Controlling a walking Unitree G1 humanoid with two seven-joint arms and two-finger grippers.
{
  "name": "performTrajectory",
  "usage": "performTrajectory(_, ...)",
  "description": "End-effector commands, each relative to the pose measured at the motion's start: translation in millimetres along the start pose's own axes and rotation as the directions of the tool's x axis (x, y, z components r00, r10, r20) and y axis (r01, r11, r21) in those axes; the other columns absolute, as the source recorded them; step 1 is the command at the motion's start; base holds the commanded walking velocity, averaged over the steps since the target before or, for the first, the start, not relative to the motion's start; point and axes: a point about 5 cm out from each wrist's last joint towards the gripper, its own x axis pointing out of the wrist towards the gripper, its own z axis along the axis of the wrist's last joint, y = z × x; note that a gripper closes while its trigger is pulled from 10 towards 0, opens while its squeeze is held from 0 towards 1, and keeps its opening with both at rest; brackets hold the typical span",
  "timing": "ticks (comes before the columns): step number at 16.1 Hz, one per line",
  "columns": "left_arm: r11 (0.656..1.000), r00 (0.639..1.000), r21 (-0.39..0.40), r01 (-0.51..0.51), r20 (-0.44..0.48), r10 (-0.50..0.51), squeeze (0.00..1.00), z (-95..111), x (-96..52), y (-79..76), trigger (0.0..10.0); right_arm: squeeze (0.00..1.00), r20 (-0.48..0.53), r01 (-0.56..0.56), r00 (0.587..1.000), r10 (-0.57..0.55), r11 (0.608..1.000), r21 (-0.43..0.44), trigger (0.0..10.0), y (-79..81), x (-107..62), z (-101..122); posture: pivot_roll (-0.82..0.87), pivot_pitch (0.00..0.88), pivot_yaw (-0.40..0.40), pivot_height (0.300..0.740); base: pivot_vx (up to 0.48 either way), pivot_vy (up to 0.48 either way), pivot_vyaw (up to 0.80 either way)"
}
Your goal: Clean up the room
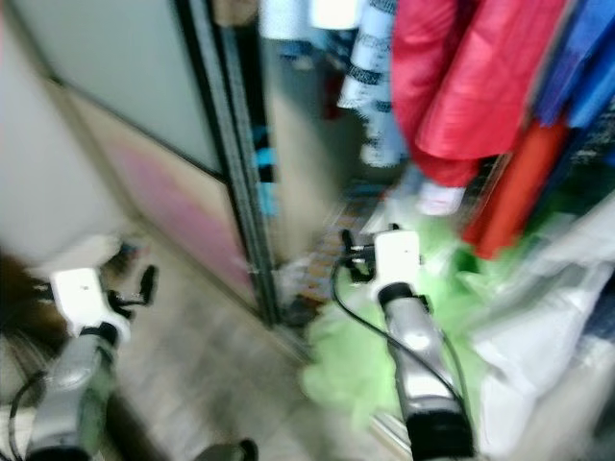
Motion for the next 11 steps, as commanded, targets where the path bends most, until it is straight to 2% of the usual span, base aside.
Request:
performTrajectory(1,1.000,1.000,0.006,-0.011,-0.014,0.011,0.00,-3,-0.9,0.4,10.0,0.00,0.002,0.003,1.000,-0.003,1.000,0.009,10.0,-3.0,2.7,0,-0.06,0.000,-0.022,0.740,0.000,0.000,0.00)
performTrajectory(4,0.998,0.998,-0.011,-0.059,0.007,0.060,0.00,-3,-5.5,3.5,10.0,0.00,-0.013,-0.063,0.998,0.063,0.998,0.000,10.0,4.3,10.2,-1,-0.01,0.000,-0.064,0.740,0.000,0.000,0.00)
performTrajectory(6,0.997,0.997,-0.013,-0.070,-0.008,0.070,0.00,-7,-9.2,4.8,10.0,0.00,-0.003,-0.058,0.998,0.058,0.998,0.006,10.0,5.7,17.0,3,-0.01,0.000,-0.067,0.740,0.000,0.000,0.00)
performTrajectory(9,0.997,0.998,-0.034,-0.065,-0.008,0.065,0.00,-5,-7.7,4.9,10.0,0.00,0.001,-0.082,0.997,0.082,0.997,-0.011,10.0,10.1,14.9,3,-0.02,0.000,-0.054,0.740,0.000,0.000,0.00)
performTrajectory(11,0.998,0.999,-0.040,-0.044,-0.013,0.044,0.00,-3,-3.7,2.7,10.0,0.00,0.005,-0.072,0.997,0.072,0.997,-0.015,10.0,7.6,11.4,3,-0.03,0.000,-0.038,0.740,0.000,0.000,0.80)
